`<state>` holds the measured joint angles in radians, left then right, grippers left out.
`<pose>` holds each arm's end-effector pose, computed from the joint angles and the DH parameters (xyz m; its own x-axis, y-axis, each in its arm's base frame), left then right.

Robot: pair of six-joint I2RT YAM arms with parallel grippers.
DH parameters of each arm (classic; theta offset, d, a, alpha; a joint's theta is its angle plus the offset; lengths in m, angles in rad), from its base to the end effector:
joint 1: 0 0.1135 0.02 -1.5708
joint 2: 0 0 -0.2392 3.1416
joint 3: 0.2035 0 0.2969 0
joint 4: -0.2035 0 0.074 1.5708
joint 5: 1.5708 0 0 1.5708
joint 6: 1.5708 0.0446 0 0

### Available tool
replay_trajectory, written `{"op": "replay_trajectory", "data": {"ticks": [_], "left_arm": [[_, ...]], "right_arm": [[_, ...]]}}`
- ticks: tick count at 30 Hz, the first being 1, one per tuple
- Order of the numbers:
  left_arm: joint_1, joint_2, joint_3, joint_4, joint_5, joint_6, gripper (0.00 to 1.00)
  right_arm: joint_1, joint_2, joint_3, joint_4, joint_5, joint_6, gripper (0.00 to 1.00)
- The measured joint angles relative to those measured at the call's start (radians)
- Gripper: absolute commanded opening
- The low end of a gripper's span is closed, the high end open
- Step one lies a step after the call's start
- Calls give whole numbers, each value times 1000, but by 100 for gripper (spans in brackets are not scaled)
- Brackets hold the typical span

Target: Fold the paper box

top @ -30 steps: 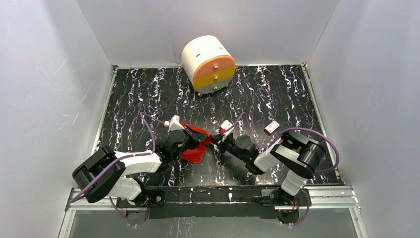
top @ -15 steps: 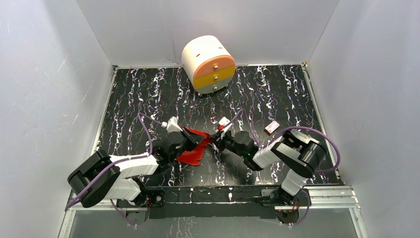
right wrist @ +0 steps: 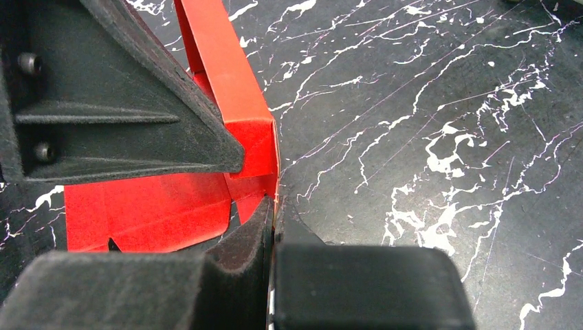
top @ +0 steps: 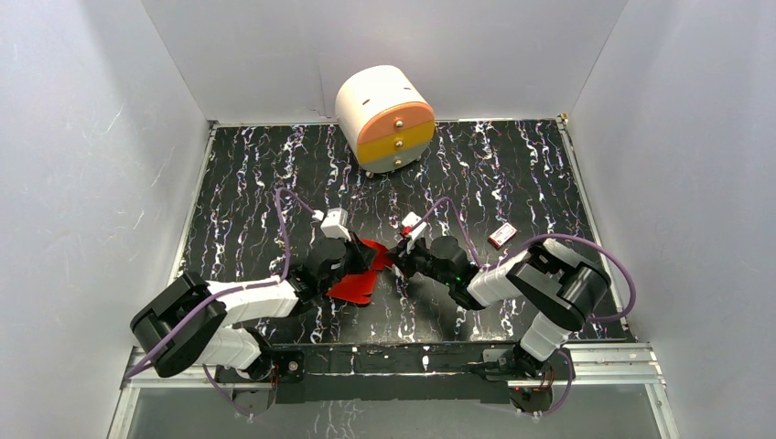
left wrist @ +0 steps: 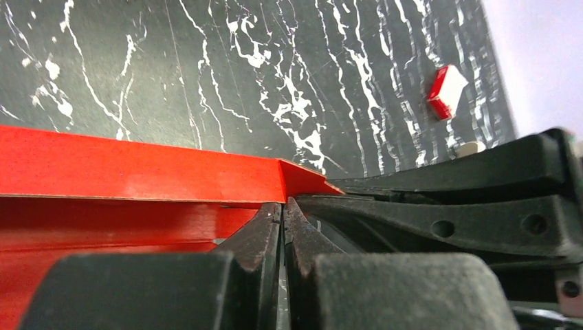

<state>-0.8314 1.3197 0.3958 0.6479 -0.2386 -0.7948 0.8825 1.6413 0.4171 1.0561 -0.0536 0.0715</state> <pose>0.2076 -0.2120 0.1174 -0.5317 -0.4462 -0.7199 0.2645 0.7200 -0.6416 0.1944 0.2401 0.0792 -0.1635 -0.0865 -0.9827 -0.7951 0.6012 0.0794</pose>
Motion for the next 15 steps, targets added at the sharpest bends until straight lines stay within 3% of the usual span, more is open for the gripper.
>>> {"op": "replay_trajectory", "data": {"ticks": [6,15], "left_arm": [[-40,2,13,-18,-55,196,1],[-157,42,35,-20,-275,420,3]], "right_arm": [[-2,-6,6,-19,-10,0,0],[-3,-6,13,-35,-28,0,0]]}}
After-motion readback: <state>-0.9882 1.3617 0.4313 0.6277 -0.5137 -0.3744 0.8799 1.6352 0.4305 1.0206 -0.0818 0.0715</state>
